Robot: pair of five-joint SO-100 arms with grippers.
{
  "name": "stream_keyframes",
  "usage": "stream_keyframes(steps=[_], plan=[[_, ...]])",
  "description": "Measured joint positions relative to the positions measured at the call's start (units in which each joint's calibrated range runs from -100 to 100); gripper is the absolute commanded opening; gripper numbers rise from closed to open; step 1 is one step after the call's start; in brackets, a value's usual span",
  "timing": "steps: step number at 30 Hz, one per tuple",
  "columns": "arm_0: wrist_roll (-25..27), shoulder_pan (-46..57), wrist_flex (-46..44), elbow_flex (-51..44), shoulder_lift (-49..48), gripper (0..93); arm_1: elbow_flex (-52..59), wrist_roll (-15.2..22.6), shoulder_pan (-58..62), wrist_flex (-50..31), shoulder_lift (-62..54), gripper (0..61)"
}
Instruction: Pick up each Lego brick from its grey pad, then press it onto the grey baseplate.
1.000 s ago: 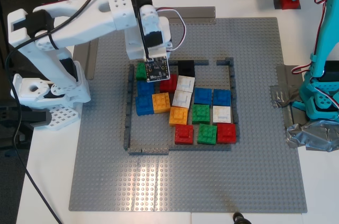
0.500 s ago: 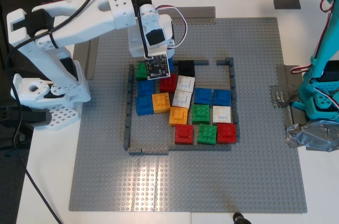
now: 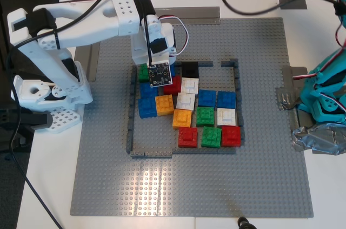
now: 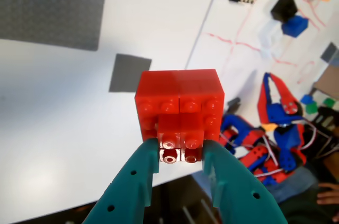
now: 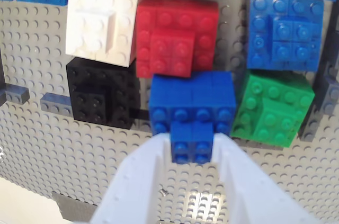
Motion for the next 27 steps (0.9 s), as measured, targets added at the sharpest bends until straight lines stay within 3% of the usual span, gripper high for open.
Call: stream_keyframes(steps=[12, 19, 27], plan=[[0.1, -3.9, 0.1, 18.8, -17.5, 0.0, -0.5, 0.2, -0.5, 0.4, 0.1, 0.2], [0.7, -5.8, 0.1, 27.1, -18.9, 0.0, -5.4, -0.2, -0.7, 4.6, 0.2, 0.2], [0.7, -11.1, 0.1, 28.1, -18.9, 0.0, -7.3, -0.2, -1.6, 3.5, 0.9, 0.2]])
